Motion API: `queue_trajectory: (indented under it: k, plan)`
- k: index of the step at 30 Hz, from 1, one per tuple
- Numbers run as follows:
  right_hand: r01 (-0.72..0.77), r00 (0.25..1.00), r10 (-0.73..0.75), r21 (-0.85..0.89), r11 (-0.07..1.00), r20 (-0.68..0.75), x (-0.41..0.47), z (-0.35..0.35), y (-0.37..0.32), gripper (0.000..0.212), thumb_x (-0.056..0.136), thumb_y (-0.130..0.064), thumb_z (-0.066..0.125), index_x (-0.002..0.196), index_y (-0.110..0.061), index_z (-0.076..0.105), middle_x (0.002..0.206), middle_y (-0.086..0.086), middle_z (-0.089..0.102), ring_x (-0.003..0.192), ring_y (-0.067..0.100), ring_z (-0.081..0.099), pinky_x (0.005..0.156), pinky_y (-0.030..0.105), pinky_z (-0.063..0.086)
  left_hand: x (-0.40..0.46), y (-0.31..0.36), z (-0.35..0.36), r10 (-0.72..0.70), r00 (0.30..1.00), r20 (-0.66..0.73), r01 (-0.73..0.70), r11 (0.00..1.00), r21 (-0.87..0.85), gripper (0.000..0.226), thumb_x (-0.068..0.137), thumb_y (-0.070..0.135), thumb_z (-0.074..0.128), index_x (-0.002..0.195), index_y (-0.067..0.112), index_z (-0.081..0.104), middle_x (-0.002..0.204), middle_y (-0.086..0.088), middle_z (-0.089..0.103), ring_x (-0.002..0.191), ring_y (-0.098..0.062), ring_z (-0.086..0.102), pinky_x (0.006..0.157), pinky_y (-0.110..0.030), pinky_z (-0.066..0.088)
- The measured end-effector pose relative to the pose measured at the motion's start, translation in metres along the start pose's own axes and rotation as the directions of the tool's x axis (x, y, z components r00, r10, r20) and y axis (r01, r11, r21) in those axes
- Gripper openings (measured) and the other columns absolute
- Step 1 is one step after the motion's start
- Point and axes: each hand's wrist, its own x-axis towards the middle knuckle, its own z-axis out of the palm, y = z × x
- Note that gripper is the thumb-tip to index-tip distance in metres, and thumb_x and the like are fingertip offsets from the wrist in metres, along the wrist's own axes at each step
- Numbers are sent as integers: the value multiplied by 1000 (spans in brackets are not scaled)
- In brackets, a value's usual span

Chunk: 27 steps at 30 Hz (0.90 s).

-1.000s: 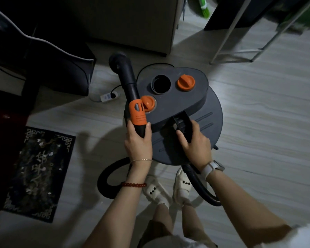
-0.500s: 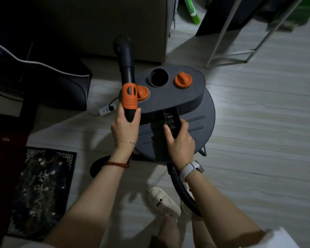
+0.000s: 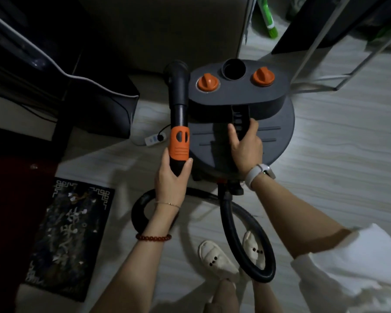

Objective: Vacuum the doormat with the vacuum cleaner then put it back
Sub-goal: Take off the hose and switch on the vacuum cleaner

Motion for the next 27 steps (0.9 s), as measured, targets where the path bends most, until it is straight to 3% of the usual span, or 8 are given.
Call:
queue_trajectory:
  k: [3,7,12,19,22,24,27]
  plan:
    - [29,1000,-29,0,1000,1,13,-1,-5,58,92,-44,46,135,-8,30,115,25,60,104,45,55,85,53,46,4,1,-1,-57,998,-24,56,998,-21,40,86,27,62,122,21,47,90,-4,60,76,-31,63,74,-46,55]
    - [43,999,-43,1,999,15,26,-4,-11,58,92,-46,45,135,-10,29,112,23,62,102,44,57,86,53,46,10,3,-2,-115,993,-11,115,993,-7,43,86,31,61,123,19,46,90,-6,60,77,-33,64,74,-47,56]
    - [70,997,-70,6,998,40,34,-8,-10,57,93,-43,46,135,-9,30,110,21,63,100,41,58,85,47,48,31,22,-4,-93,994,-59,91,995,-35,42,87,32,59,123,13,46,92,-10,61,78,-32,64,73,-45,56]
    - [47,994,-49,26,999,96,40,-15,-13,57,91,-47,46,134,-13,30,126,16,56,109,39,56,89,52,46,58,52,6,-55,998,3,55,998,2,44,87,37,57,125,18,44,99,-11,61,85,-34,63,78,-50,54]
    - [47,996,-48,8,999,77,39,-21,-13,58,89,-41,54,134,-11,34,135,10,46,117,31,51,91,43,45,68,61,13,-57,998,8,57,998,-2,41,88,33,58,125,21,44,98,-8,60,85,-32,62,78,-51,53]
    - [87,996,-88,-24,996,-11,40,-30,-14,55,87,-36,59,131,-10,39,126,10,49,111,25,52,87,38,45,75,64,19,-52,999,8,52,999,7,42,88,33,58,125,20,44,97,-9,61,84,-32,62,77,-50,54]
    - [292,940,-307,-112,950,-150,58,-44,-24,33,87,-24,60,112,-4,53,100,12,58,91,26,56,81,39,47,86,63,25,-90,996,-25,90,996,-8,47,87,36,59,128,19,44,101,-12,62,87,-34,63,79,-51,53]
